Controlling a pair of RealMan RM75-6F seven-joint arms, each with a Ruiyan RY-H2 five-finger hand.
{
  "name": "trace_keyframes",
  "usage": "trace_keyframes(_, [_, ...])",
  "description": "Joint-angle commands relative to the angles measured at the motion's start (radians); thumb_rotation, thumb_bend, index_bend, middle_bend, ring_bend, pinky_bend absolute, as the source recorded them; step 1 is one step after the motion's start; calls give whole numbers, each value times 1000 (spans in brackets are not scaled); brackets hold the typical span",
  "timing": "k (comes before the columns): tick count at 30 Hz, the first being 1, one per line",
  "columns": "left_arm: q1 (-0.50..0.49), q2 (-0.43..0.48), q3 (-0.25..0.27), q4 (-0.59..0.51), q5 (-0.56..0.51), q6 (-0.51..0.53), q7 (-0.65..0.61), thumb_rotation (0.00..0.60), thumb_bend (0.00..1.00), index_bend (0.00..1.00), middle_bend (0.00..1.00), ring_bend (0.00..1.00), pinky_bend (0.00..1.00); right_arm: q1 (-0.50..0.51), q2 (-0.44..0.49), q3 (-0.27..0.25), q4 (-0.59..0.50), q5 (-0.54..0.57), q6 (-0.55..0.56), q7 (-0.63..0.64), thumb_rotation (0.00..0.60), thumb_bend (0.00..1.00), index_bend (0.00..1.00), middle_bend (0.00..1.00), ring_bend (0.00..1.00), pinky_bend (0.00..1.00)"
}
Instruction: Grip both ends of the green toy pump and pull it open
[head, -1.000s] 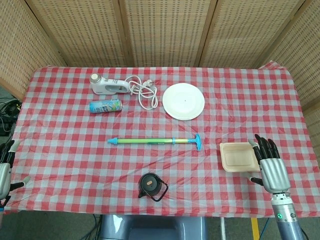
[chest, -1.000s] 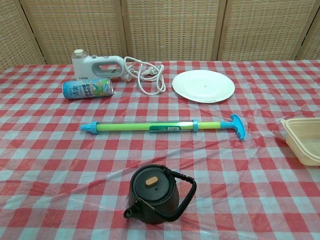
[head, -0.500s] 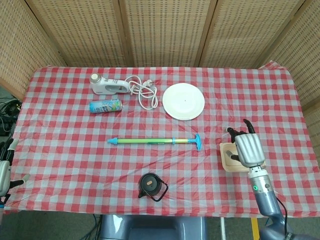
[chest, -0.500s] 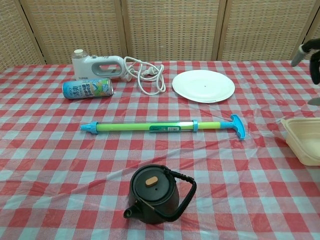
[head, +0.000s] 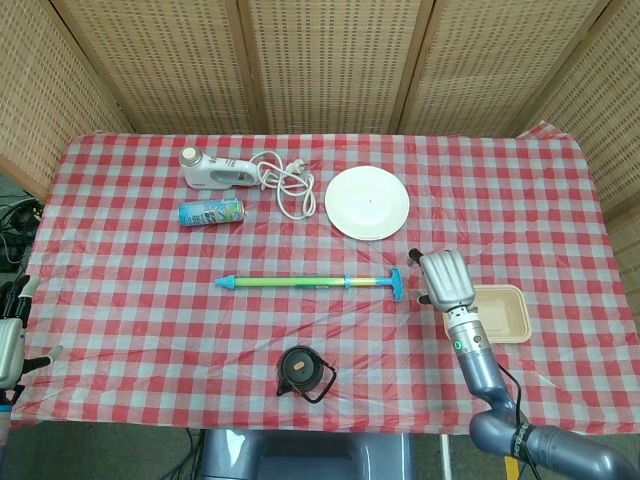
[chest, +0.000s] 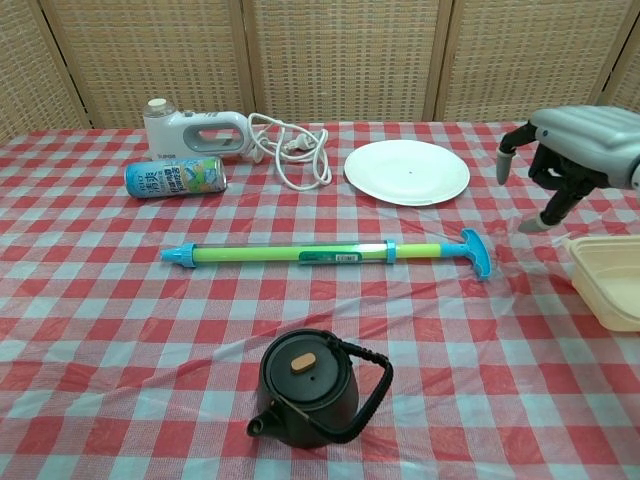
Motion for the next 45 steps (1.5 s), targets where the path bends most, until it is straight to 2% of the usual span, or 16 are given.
trace_keyframes(1, [-2,-1,-1,5,-7,-8,-6,600,72,0,0,0,0,23,-23,0,17,27,-16,-27,600,281,485,1000,983,662])
trace_keyframes(15, [-14,-9,-1,16,-22,-33,-1,600,73,0,0,0,0,89,-79,19,54,119,-45,-55,600,322,496,1000,992,662])
trace_keyframes(30, [-21,-8,-6,23,-43,-51,-14,600,73,0,0,0,0,173,-212,20,201,219,-99,-62,600,355,514,1000,992,662])
trace_keyframes(45, [-29,-8,-7,35,-63,-79,-26,600,73,0,0,0,0,227,-279,15,334,280,-155,-70,600,421,510,1000,992,662])
